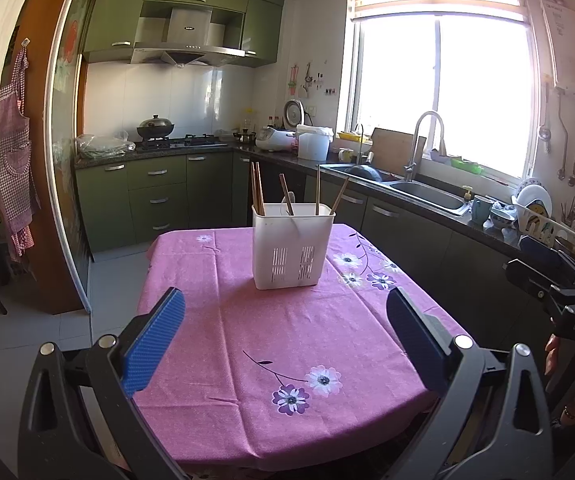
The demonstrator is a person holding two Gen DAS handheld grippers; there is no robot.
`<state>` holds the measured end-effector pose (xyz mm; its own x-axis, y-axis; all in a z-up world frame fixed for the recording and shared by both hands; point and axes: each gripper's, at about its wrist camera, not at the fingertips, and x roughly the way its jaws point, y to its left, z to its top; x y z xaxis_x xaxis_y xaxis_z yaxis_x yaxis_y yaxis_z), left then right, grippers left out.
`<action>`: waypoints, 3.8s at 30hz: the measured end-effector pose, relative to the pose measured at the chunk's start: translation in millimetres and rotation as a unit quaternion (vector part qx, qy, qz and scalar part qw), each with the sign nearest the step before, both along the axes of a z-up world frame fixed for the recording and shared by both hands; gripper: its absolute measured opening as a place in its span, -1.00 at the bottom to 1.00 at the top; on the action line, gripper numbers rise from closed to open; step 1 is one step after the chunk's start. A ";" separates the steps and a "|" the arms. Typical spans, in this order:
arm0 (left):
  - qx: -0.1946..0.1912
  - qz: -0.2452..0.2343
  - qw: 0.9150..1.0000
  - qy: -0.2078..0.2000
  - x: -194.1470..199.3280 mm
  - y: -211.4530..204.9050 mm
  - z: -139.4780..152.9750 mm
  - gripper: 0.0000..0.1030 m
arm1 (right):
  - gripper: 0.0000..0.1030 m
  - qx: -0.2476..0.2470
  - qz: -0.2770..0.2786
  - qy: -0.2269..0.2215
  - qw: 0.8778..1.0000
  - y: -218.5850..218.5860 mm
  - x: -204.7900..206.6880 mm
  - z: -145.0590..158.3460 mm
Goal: Organize utensils
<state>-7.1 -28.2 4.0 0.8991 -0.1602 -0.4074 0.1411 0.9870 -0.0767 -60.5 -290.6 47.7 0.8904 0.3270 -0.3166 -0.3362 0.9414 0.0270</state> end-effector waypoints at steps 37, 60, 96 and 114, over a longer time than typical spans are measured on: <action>-0.003 -0.005 1.000 -0.001 -1.9 -2.0 0.2 0.86 | 0.91 -0.002 0.019 0.011 1.000 6.3 6.4 -9.6; -0.011 0.006 1.000 0.010 2.8 -3.6 -3.9 0.86 | 0.91 -0.008 0.026 0.021 0.999 11.2 15.6 -17.3; 0.009 0.011 1.000 0.021 7.0 -10.9 -6.6 0.87 | 0.91 -0.017 0.035 0.036 0.999 20.8 24.3 -25.6; 0.011 0.021 1.000 -0.001 9.0 -8.3 -5.5 0.87 | 0.91 -0.018 0.038 0.042 0.998 23.1 27.2 -28.8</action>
